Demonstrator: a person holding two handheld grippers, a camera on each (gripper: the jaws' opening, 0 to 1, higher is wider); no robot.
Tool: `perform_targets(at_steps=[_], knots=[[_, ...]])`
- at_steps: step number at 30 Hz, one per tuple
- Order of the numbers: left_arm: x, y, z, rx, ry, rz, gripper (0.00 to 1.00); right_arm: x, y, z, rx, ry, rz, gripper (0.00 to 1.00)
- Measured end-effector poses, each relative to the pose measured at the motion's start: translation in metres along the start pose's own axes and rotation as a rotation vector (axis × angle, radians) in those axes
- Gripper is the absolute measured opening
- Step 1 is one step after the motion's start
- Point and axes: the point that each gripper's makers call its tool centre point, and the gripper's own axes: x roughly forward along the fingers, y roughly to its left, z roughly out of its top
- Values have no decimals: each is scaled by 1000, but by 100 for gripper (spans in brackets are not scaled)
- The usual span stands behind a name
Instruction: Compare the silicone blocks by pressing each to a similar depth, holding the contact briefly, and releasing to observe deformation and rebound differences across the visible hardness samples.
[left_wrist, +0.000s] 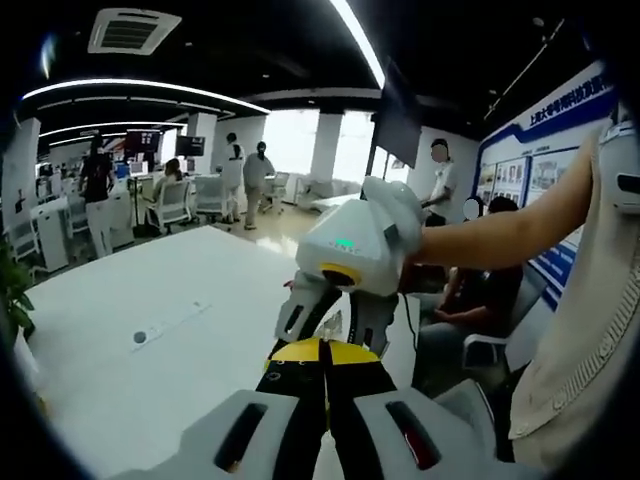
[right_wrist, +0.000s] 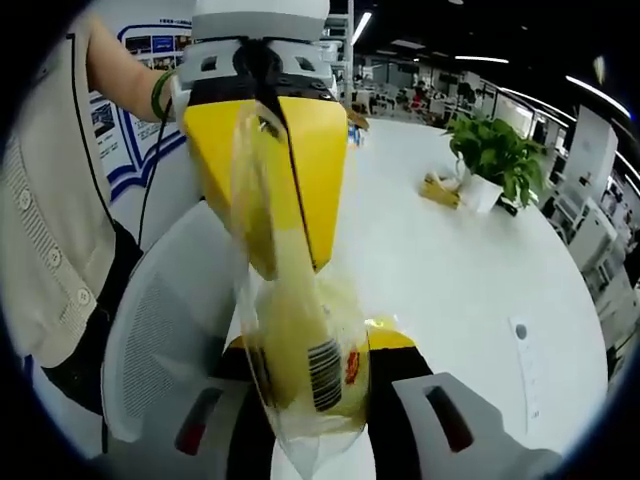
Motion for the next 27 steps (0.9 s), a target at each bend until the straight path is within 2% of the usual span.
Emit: perform_targets(at_steps=[10, 14, 15, 16, 18, 23, 27], knots=[[-3, 9, -1, -26, -5, 6, 0, 2, -2, 0, -10, 1, -3, 29], [-3, 12, -4, -71, -12, 10, 0, 4, -2, 0, -13, 2, -9, 30], [-3, 13, -6, -115, -10, 13, 0, 4, -1, -1, -15, 3, -11, 30], [-3, 14, -6, -106, -16, 9, 0, 4, -1, -1, -13, 3, -11, 30], [-3, 17, -9, -140, -16, 18, 0, 4, -1, -3, -4, 4, -20, 31], [-1, 19, -17, -167, -11, 20, 0, -4, 1, -3, -4, -25, -49, 32], [4, 15, -23, -201, -12, 17, 0, -12, 1, -8, 43, -59, -90, 37]])
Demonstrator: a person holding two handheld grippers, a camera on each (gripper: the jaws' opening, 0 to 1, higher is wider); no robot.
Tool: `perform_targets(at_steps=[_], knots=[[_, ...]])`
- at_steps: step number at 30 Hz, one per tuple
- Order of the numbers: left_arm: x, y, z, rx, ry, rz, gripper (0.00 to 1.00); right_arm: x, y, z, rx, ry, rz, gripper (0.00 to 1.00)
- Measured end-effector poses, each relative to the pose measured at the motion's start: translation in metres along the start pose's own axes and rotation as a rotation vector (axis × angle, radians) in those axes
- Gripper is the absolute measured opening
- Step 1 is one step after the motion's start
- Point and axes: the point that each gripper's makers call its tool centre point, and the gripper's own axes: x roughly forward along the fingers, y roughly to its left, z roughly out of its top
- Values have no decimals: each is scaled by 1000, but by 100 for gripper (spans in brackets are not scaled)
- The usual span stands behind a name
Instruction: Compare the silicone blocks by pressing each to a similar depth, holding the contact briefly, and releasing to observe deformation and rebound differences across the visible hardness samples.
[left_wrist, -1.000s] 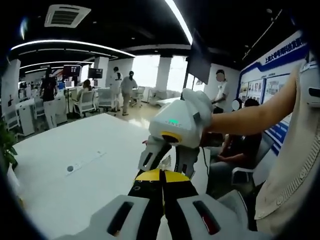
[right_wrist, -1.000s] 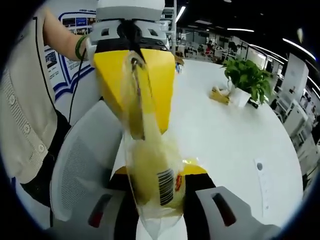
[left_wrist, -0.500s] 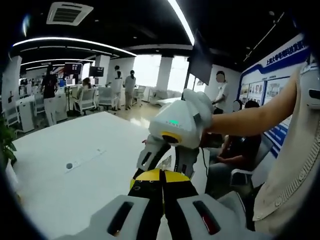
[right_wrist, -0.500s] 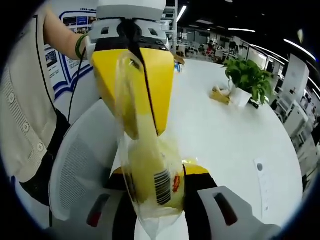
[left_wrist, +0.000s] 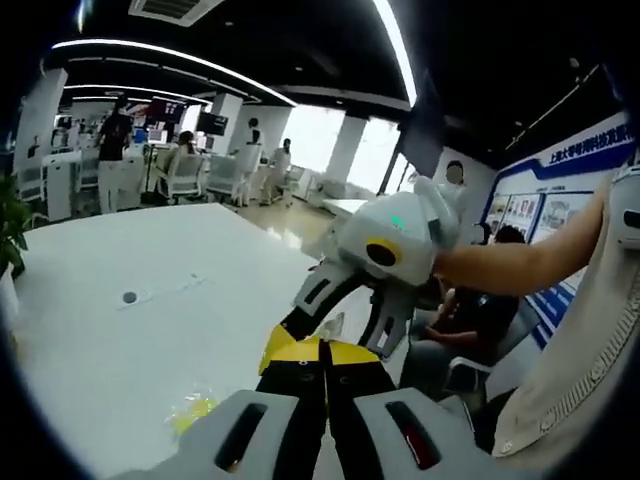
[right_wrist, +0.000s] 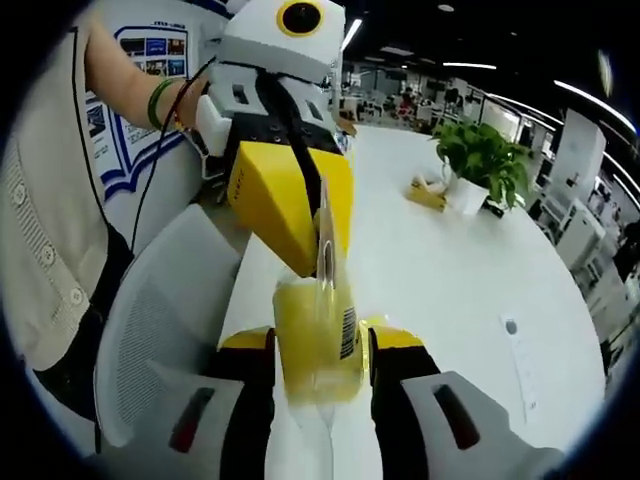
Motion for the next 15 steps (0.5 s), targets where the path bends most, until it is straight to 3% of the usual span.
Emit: perform_targets(at_steps=[8, 15], knots=[[18, -7, -16, -35, 29, -7, 0, -18, 9, -13, 96, -67, -73, 49], [39, -15, -32, -78, 49, -15, 0, -54, 21, -25, 260, -222, -230, 67]])
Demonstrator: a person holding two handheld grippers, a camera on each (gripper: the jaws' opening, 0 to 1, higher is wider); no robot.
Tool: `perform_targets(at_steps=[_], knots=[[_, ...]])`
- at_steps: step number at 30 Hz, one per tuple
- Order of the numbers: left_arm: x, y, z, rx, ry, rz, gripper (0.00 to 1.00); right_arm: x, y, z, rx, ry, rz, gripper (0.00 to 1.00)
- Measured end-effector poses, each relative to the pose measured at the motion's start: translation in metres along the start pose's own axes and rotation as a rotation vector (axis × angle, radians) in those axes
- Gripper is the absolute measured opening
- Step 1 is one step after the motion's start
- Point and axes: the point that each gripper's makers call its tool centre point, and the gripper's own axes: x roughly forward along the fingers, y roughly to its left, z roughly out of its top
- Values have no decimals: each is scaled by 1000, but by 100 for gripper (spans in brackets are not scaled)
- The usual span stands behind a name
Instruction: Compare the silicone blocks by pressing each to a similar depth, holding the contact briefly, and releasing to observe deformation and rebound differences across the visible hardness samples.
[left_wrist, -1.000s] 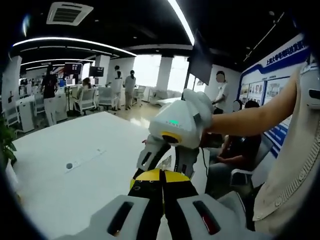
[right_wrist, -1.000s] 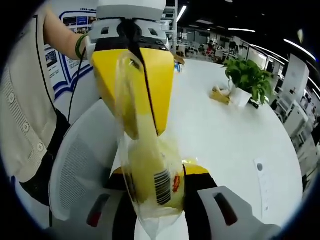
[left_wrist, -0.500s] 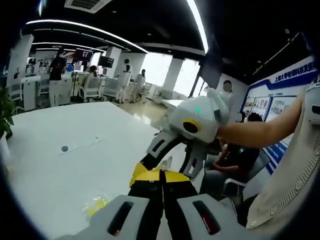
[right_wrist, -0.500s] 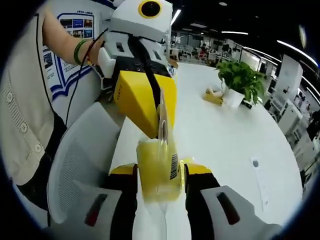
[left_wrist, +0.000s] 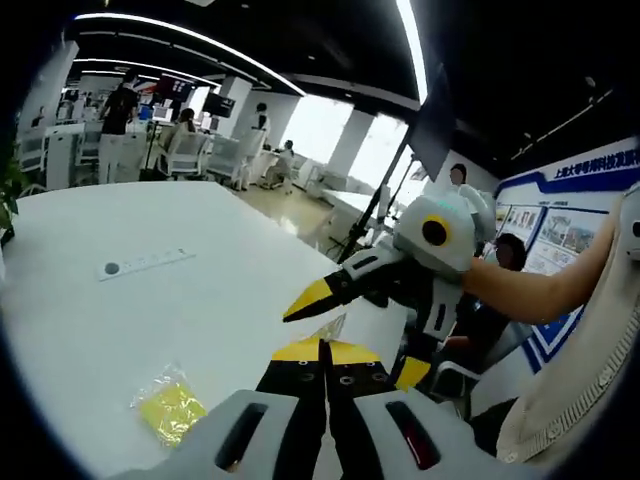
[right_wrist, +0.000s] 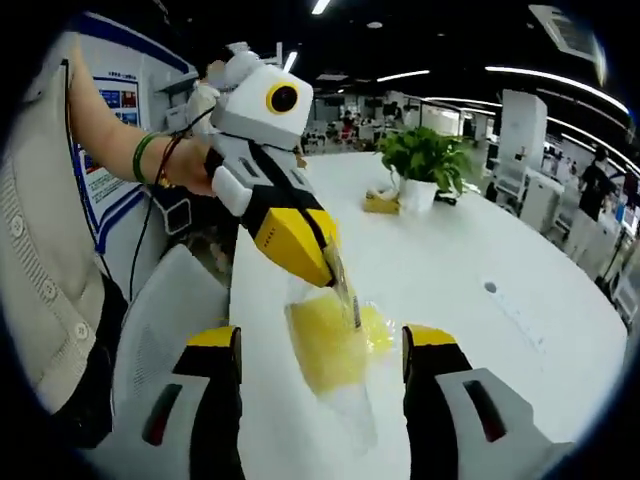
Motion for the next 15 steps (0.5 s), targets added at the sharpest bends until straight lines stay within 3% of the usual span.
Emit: perform_targets(at_steps=[6, 9, 15], knots=[[24, -3, -11, -31, 11, -6, 0, -32, -1, -23, 104, -52, -113, 78], [42, -3, -17, -63, 3, -7, 0, -48, -1, -40, 198, -76, -158, 85], [77, 1, -22, -156, -27, -18, 0, -68, -9, -70, 292, -110, -236, 84]])
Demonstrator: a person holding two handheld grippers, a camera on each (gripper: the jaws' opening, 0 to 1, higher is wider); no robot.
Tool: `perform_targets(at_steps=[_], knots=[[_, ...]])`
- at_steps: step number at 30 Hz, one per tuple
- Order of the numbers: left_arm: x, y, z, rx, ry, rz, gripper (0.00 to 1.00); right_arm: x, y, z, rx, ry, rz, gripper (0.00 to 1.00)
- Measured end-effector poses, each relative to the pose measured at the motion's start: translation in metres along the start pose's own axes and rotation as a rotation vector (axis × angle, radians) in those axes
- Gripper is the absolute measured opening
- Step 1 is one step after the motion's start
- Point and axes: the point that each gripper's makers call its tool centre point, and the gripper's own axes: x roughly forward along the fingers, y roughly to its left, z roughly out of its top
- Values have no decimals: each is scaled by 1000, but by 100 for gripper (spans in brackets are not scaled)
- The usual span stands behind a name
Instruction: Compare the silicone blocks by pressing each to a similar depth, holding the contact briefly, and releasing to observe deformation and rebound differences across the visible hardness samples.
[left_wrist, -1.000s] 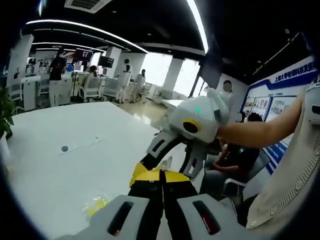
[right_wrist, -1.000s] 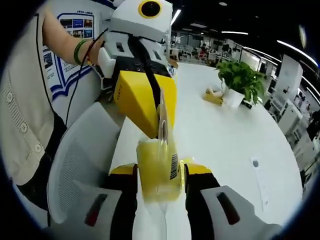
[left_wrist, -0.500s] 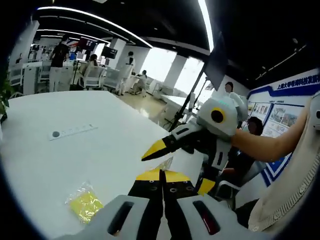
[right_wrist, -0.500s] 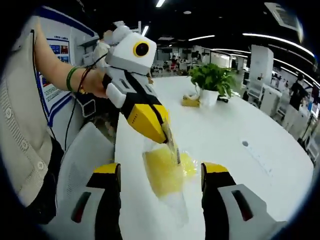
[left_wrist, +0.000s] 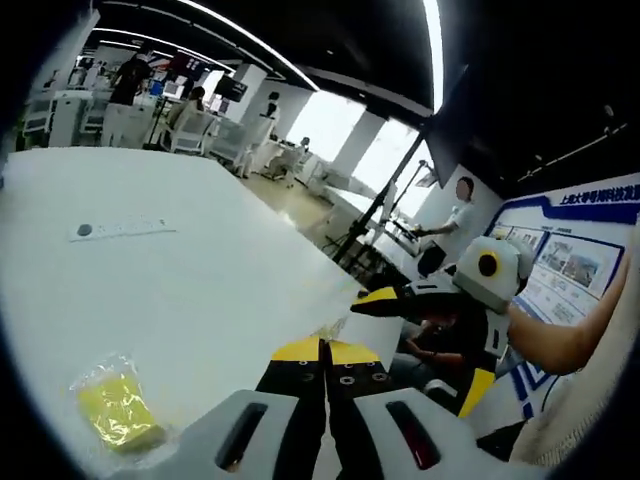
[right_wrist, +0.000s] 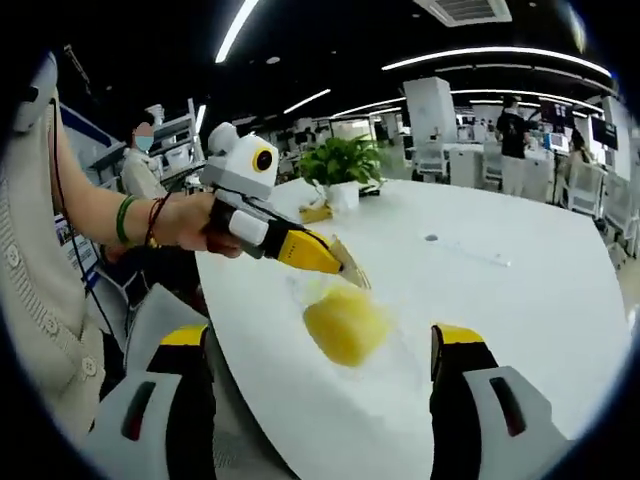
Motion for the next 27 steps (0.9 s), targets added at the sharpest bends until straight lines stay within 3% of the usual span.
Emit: perform_targets(at_steps=[4, 14, 15, 16, 20, 26, 27], knots=[[22, 5, -1, -55, -27, -6, 0, -9, -5, -8, 29, 2, -4, 77], [59, 36, -14, -186, -39, 9, 0, -23, -30, -16, 61, 9, -54, 79], [61, 44, -10, -235, -76, 23, 0, -24, -32, -19, 77, 17, -60, 79], [62, 48, -11, -223, -77, 23, 0, -25, -35, -21, 86, 18, -62, 79], [66, 74, -14, -308, -126, 81, 0, -23, -36, -28, 106, 30, -57, 79], [69, 116, -26, -498, -215, 155, 0, -21, -44, -33, 109, 12, -63, 73], [70, 120, -28, -500, -219, 157, 0, -21, -45, -33, 109, 4, -63, 73]])
